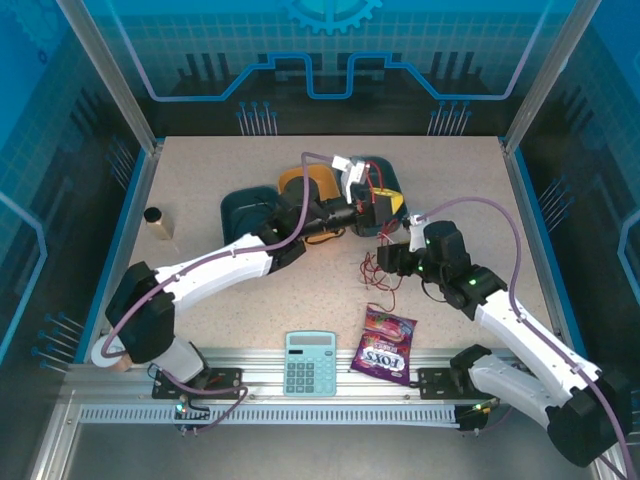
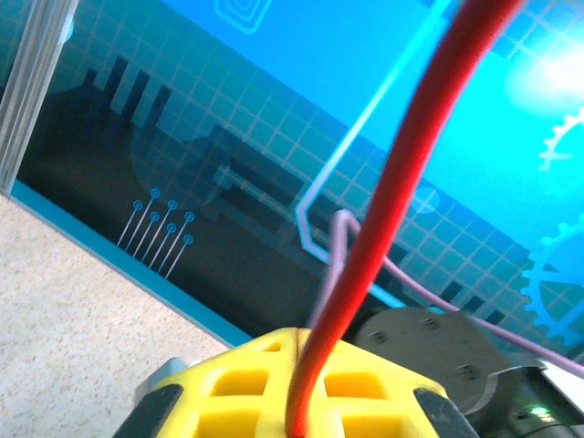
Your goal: Untangle the cables
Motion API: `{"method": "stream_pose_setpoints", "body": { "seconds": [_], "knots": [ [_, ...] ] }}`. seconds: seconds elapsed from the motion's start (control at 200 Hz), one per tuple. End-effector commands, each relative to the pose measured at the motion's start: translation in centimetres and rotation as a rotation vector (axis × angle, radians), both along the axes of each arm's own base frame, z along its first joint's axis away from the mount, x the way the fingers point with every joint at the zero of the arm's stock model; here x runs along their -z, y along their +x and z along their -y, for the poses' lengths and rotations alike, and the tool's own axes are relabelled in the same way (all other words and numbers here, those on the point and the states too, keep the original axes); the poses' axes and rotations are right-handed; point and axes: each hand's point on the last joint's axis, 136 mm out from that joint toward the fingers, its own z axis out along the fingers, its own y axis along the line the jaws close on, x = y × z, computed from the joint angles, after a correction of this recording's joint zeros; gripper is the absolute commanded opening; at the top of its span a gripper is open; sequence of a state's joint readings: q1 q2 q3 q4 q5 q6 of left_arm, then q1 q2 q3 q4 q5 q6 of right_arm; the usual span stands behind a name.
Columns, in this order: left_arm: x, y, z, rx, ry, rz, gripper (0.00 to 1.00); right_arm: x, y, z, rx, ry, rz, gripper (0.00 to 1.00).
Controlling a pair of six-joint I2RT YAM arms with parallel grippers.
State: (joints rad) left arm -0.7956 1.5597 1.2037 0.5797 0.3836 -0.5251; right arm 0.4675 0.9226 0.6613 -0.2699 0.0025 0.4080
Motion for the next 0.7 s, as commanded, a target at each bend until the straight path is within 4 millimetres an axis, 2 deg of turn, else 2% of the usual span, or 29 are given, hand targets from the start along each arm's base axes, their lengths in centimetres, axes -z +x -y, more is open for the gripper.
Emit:
{"method": "stream_pose_setpoints", "body": {
  "seconds": [0.0, 0.09, 0.24, 0.34, 0.6, 0.695],
  "knots": [
    [-4.8, -2.2, -1.5, 0.031, -0.079, 0.090, 0.00, 1.0, 1.0, 1.8, 0.107, -0.021, -0.002, 0.50],
    [-5.7, -2.8, -2.2, 0.024, -0.089, 0.113, 0.00, 1.7, 0.9, 2.4, 0.135, -0.024, -0.019, 0.41],
    [-6.6, -3.3, -3.4, -0.010, -0.089, 0.148, 0.00, 2.6, 0.9, 3.6, 0.181, -0.020, -0.053, 0.37],
    [-7.2, -3.6, -4.2, -0.036, -0.091, 0.171, 0.00, 3.4, 0.7, 4.4, 0.212, -0.024, -0.088, 0.32],
    [-7.9, -3.2, -6.4, -0.110, -0.074, 0.186, 0.00, 5.6, 0.3, 6.0, 0.281, -0.031, -0.174, 0.31],
    [-8.2, -3.0, -7.2, -0.135, -0.064, 0.183, 0.00, 6.1, 0.4, 6.1, 0.282, -0.025, -0.194, 0.19]
  ]
}}
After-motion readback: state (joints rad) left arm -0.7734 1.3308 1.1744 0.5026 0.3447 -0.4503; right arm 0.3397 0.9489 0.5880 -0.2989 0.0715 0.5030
